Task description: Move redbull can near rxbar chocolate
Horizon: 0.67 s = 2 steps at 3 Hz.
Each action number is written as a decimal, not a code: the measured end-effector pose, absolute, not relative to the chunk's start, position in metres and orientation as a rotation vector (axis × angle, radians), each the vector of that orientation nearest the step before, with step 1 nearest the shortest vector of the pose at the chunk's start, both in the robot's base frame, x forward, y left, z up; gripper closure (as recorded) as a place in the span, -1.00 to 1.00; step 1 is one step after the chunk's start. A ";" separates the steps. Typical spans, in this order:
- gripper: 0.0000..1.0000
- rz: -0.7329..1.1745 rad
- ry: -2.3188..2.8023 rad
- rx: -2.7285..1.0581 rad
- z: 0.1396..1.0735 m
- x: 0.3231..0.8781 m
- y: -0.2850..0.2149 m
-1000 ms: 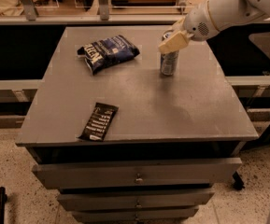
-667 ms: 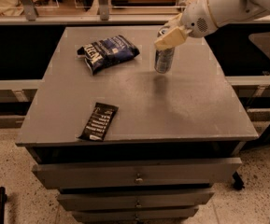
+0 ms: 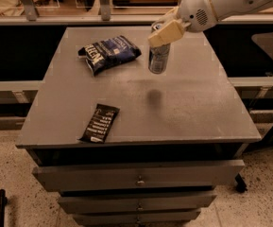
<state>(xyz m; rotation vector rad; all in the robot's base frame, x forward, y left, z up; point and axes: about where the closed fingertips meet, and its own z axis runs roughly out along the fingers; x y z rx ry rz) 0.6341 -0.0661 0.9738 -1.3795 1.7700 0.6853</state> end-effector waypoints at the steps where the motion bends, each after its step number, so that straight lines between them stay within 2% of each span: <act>1: 1.00 0.846 1.695 -1.410 0.975 0.611 -0.043; 2: 1.00 0.943 1.622 -1.479 0.975 0.573 -0.017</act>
Offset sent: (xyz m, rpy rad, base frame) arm -0.1126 0.0777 -0.0074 0.1532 0.1079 0.3312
